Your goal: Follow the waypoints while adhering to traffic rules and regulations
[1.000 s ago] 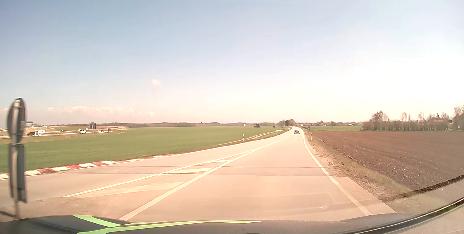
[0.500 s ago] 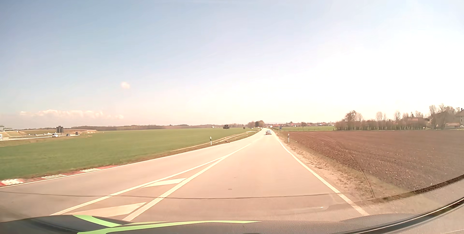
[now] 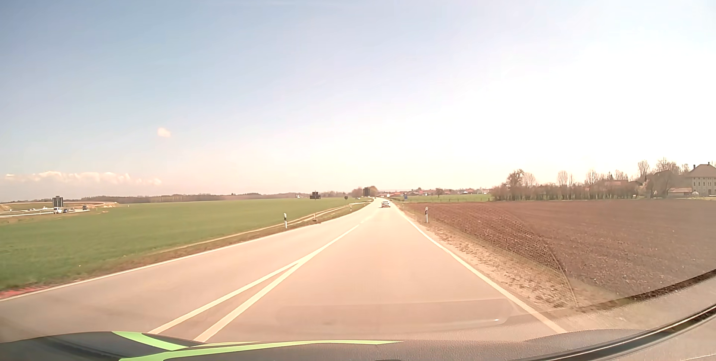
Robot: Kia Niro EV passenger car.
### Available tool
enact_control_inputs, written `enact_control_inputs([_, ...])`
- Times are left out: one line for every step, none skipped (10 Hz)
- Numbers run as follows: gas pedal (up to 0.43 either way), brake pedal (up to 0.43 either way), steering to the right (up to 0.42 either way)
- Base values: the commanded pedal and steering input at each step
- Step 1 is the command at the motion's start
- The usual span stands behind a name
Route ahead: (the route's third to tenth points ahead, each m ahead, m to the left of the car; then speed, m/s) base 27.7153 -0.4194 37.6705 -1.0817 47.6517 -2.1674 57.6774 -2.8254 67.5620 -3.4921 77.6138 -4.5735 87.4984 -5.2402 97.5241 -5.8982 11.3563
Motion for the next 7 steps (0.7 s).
enact_control_inputs([0.398, 0.0, 0.033])
enact_control_inputs([0.398, 0.0, 0.028])
enact_control_inputs([0.398, 0.0, 0.023])
enact_control_inputs([0.409, 0.0, 0.018])
enact_control_inputs([0.409, 0.0, 0.017])
enact_control_inputs([0.409, 0.0, 0.017])
enact_control_inputs([0.421, 0.0, 0.015])
